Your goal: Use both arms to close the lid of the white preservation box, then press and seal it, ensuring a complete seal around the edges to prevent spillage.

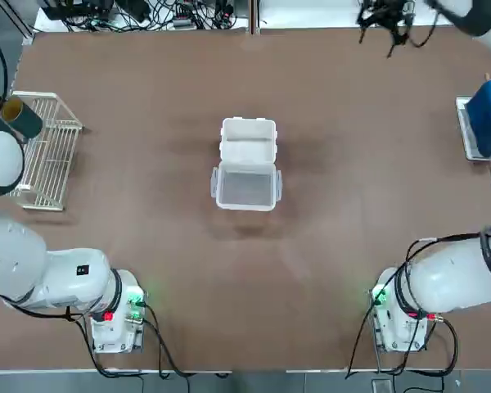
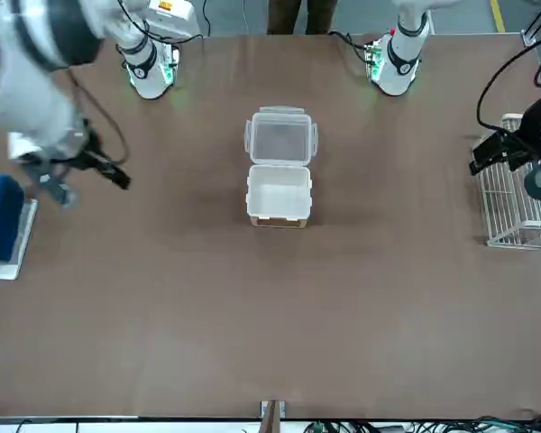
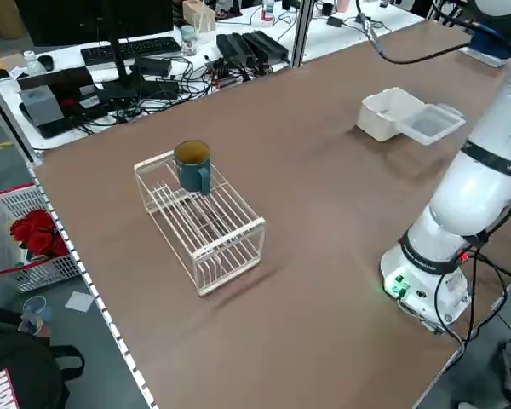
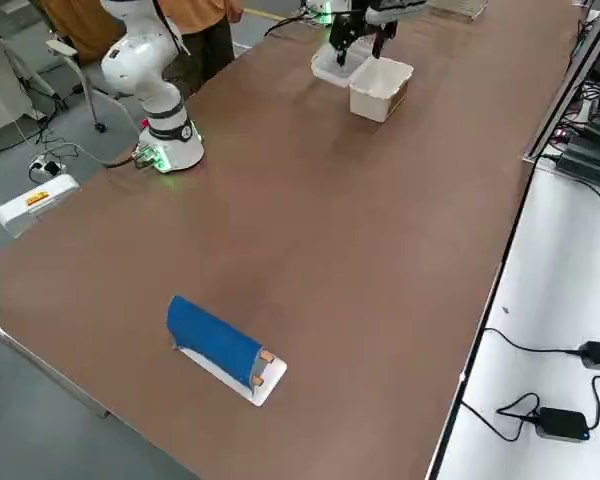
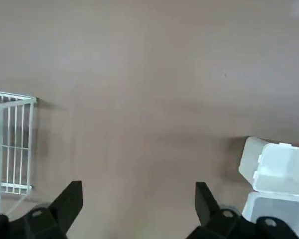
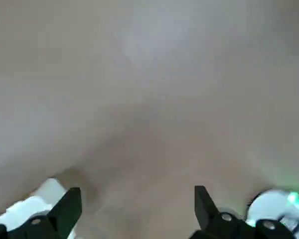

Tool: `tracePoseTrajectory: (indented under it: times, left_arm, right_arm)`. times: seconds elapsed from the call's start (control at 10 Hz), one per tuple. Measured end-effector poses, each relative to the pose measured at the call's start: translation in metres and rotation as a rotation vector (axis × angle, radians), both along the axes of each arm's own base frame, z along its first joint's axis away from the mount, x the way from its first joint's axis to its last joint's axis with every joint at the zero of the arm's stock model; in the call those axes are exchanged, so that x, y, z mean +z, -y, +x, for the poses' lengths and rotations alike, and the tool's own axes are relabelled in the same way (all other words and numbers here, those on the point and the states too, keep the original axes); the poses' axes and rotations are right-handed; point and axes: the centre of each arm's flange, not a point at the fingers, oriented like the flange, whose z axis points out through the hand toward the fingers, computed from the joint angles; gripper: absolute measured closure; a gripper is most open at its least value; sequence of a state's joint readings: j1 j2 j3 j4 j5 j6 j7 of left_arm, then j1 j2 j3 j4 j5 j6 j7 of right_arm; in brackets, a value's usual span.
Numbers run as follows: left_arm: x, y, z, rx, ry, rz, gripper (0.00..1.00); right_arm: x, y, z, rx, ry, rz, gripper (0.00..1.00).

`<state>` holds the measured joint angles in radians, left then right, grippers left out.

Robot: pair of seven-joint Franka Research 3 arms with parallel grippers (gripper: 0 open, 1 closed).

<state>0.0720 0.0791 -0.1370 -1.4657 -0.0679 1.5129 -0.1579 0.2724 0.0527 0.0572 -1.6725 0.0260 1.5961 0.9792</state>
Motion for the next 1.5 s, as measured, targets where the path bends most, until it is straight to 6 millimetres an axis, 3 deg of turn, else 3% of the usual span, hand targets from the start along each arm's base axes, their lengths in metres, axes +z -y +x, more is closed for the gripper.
tracePoseTrajectory:
  times: [0.1, 0.4, 0.6, 0.9, 1.2, 1.5]
  left_arm:
    - [-0.014, 0.007, 0.002, -0.012, -0.016, -0.001, 0.03]
    - [-0.060, 0.030, 0.004, -0.040, -0.064, -0.001, 0.27]
    - [-0.071, 0.051, 0.002, -0.006, -0.067, 0.005, 0.57]
    - [-0.096, 0.096, -0.004, 0.033, -0.072, -0.009, 0.99]
    - [-0.134, 0.109, -0.005, 0.044, -0.098, -0.045, 0.99]
    - [-0.164, 0.112, -0.001, 0.075, -0.122, -0.099, 0.99]
  right_arm:
    - [-0.002, -0.042, -0.016, -0.064, -0.007, -0.005, 0.00]
    - [-0.027, -0.138, -0.056, -0.279, -0.073, 0.013, 0.00]
    - [-0.057, -0.192, -0.080, -0.391, -0.103, 0.019, 0.00]
    - [-0.117, -0.266, -0.137, -0.540, -0.083, 0.012, 0.00]
    - [-0.165, -0.318, -0.212, -0.626, -0.087, 0.022, 0.00]
    - [-0.209, -0.332, -0.269, -0.655, -0.080, 0.055, 0.00]
